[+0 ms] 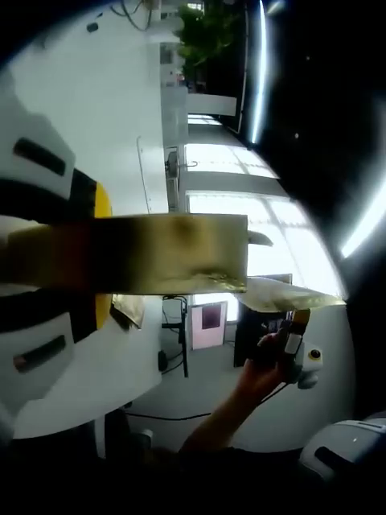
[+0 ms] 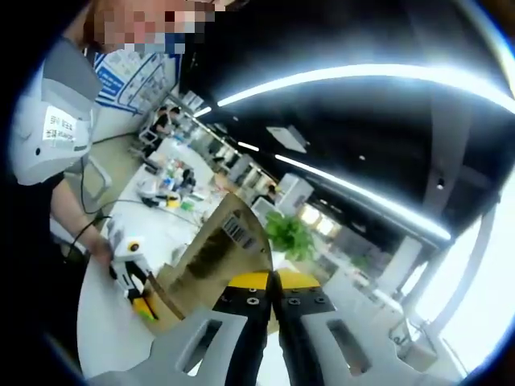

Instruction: Extract single mask from mask box in order stack masks on table

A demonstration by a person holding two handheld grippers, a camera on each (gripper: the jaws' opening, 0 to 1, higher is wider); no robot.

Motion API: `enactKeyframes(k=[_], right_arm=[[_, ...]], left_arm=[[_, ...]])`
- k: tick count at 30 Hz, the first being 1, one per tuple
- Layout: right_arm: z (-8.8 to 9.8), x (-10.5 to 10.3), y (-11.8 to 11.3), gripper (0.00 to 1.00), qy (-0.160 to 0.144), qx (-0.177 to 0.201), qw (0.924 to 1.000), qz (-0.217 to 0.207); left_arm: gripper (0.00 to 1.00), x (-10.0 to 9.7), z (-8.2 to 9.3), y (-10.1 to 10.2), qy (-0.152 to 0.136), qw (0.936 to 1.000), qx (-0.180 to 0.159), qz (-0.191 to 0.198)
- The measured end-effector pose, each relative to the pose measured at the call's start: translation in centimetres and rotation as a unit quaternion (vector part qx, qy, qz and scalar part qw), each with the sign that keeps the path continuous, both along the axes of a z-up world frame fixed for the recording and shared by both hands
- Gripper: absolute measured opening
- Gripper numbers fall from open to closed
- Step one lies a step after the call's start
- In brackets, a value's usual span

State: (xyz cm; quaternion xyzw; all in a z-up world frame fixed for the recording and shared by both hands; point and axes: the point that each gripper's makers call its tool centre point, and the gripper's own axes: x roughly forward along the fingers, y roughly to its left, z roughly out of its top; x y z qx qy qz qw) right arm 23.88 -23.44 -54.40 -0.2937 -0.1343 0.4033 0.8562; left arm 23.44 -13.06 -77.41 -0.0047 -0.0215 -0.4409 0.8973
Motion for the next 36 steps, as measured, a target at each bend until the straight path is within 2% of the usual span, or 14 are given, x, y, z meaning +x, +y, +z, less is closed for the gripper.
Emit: enactKeyframes(k=[7,11,16,18,23,36], right_arm=[[-0.8,0.2,-1.1,0.00,0.009,-0.001,0.9997,-0.022],[-0.6,0.6,-1.8,0.00,0.009,0.006,0.9993,-0.035],[-0.7,1.2,-2.4,0.00,0.004,-0.002,0.9984,-0.056],[-1.0,1.7,-2.8,0.00,0.006,-0.009,0.9975,-0.070],[-1.9,2.9,-4.0,0.00,0.032,-0.002,0.9949,-0.096],[-3.9,4.7,-5.9,0.00,0.036,-0.021,0.9890,-0.142]], left_arm=[[0.31,0.0,0.0,0.0,0.000,1.0000,0.000,0.000],[0.31,0.0,0.0,-0.1,0.001,1.0000,0.000,-0.001],[0.31,0.0,0.0,-0.1,0.001,1.0000,0.000,-0.001],[0.31,0.0,0.0,-0.1,0.001,1.0000,0.000,0.000],[0.31,0.0,0.0,-0.1,0.001,1.0000,0.000,-0.001],[0.31,0.0,0.0,-0.1,0.001,1.0000,0.000,0.001]])
